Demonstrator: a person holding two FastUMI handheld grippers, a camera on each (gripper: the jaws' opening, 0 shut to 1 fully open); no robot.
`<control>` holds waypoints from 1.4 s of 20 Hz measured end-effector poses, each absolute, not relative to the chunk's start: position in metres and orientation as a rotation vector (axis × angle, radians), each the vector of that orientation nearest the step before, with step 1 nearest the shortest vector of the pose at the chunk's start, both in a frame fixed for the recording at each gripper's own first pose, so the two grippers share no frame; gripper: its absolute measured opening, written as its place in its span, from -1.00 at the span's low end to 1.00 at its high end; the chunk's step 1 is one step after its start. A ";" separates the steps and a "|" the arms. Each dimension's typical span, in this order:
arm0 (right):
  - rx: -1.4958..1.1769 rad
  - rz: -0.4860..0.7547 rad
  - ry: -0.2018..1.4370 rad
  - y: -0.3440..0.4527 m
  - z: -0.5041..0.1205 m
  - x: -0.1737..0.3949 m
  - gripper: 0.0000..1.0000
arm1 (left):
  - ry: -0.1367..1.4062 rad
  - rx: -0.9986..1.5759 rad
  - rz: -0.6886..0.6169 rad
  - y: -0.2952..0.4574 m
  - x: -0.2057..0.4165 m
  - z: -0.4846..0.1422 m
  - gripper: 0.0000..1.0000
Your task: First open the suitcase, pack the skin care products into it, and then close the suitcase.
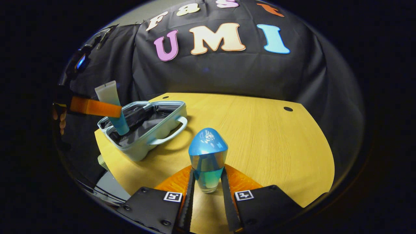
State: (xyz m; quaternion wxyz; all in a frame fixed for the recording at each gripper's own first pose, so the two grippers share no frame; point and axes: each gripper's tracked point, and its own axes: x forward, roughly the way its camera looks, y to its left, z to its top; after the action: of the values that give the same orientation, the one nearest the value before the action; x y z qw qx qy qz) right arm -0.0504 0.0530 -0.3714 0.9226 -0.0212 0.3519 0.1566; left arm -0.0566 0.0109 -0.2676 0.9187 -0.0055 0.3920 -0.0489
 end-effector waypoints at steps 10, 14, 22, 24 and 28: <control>0.053 0.294 0.711 0.122 -0.309 -0.037 -0.12 | 1.092 0.002 -0.120 0.081 -0.047 -0.351 -0.67; 0.091 0.315 0.739 0.151 -0.298 -0.034 -0.12 | 1.098 -0.005 -0.145 0.085 -0.028 -0.367 -0.67; 0.129 0.379 0.788 0.212 -0.301 -0.014 -0.12 | 1.124 -0.088 -0.172 0.088 -0.013 -0.395 -0.53; 0.132 0.402 0.810 0.228 -0.311 -0.010 -0.12 | 1.051 -0.123 -0.195 0.085 -0.003 -0.379 0.11; 0.124 0.442 0.869 0.256 -0.334 -0.010 -0.12 | 0.909 -0.108 -0.180 0.107 0.015 -0.338 0.89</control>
State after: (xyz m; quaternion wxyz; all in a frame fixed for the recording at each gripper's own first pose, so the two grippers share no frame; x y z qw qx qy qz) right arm -0.0098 0.2557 -0.3345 0.8816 0.0596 0.4174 0.2122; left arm 0.0149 0.1067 -0.3381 0.8931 -0.0521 0.4383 -0.0869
